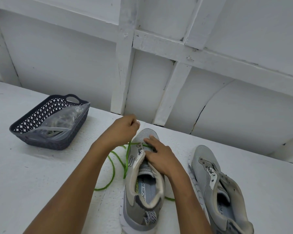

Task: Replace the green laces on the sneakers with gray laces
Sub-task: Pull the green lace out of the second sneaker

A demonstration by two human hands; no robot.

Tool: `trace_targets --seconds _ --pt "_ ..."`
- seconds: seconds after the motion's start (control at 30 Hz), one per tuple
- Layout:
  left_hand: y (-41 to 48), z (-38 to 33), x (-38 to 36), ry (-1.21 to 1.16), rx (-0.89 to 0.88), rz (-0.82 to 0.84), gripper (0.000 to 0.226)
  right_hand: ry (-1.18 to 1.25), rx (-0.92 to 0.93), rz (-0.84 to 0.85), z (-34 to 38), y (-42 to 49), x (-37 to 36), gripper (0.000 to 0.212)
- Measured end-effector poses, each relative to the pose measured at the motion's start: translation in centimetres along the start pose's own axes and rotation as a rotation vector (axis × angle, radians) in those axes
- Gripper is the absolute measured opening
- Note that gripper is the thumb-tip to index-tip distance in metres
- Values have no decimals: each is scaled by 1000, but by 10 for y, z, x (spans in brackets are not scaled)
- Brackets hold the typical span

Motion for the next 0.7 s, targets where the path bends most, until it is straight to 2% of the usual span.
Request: trace_targets --seconds 0.07,0.13,0.2,0.3,0.37,0.47,0.6,0.7 --pt "1 3 -4 175 -3 39 24 3 -5 2 -1 0 0 58" --pt "0 9 -9 360 19 187 15 6 -7 7 -1 0 -1 57" --pt "-3 14 -14 498 31 331 20 -7 -6 5 0 1 -1 55" --pt "-5 10 -11 496 -42 384 12 -6 -4 2 0 1 0 55" --pt "-5 6 -4 400 -76 365 14 -8 -1 0 -1 1 0 55" --pt "-8 1 11 27 -68 305 13 11 -2 -7 -1 1 1 54" --pt "-14 -9 24 -293 -95 268 15 12 0 -11 -1 1 1 54" --pt "-14 -16 24 -643 -91 241 14 11 0 -15 -2 1 0 53"
Point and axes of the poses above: each hand's wrist, its own y-axis towards the middle knuckle, its own x-axis out of the back of the hand, z = x × y, the point moved 4 cm from there along y, towards the middle knuckle, and after that the axes turned 4 degrees about -x, right-handed, at the moved point
